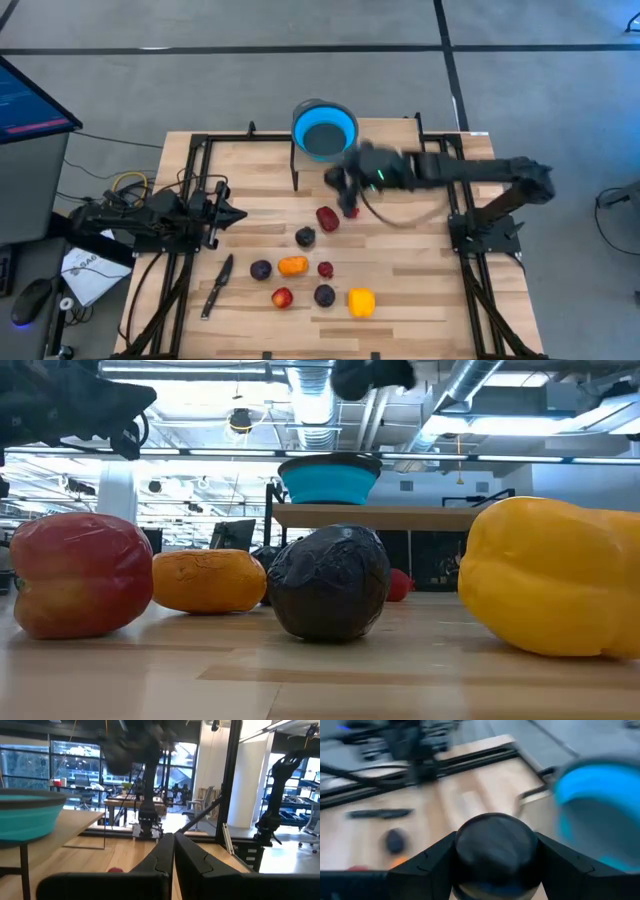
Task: Pick & Place Fruit
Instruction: Put the right purple plum into the blue strainer bowl on the shelf
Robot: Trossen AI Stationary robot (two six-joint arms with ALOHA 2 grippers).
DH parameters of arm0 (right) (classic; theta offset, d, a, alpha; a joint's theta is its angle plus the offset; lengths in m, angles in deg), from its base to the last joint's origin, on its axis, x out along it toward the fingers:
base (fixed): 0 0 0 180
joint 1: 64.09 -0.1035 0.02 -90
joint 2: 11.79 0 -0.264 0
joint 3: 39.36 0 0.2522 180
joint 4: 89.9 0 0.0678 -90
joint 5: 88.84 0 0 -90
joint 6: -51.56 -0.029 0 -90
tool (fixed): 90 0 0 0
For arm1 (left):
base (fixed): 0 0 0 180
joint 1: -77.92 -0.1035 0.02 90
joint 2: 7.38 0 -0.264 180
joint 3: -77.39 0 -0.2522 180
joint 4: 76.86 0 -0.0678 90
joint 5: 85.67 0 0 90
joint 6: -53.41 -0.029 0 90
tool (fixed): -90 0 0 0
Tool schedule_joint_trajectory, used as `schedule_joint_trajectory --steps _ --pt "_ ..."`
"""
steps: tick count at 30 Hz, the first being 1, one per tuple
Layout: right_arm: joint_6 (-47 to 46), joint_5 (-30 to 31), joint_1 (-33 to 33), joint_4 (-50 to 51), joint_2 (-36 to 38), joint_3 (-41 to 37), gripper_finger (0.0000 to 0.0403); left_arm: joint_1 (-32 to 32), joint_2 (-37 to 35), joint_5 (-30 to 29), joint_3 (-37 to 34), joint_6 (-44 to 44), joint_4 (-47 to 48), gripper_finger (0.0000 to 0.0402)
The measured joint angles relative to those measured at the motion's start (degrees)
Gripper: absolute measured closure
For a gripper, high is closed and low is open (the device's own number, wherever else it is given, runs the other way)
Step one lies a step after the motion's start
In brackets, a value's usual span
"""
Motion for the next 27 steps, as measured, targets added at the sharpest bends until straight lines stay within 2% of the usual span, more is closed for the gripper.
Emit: schedule_joint_trajectory --steps 3,5,8,10,18,27 --pt "4.5 -2.2 7.0 4.1 -5.7 9.9 0.0175 0.0 1.9 0.0 0.0 0.0 -0.3 0.0394" --pt "5.4 -6.2 11.7 5.8 -9.7 15.6 0.0175 0.0 3.1 0.0 0.0 0.0 -0.3 0.0394" --pt "5.4 -12.9 17.7 8.4 -15.7 21.9 0.0173 0.0 5.1 0.0 0.0 0.0 -0.5 0.0394" --pt "5.4 -14.7 20.8 10.0 -19.4 24.4 0.0173 0.0 6.2 0.0 0.0 0.0 -0.9 0.0394" --pt "5.3 -15.8 26.5 11.5 -28.4 26.4 0.0172 0.0 9.8 0.0 0.0 0.0 -4.4 0.0394" --pt "6.7 -15.8 27.6 12.2 -28.8 26.4 0.0152 0.0 11.3 0.0 0.0 0.0 -5.9 0.0394"
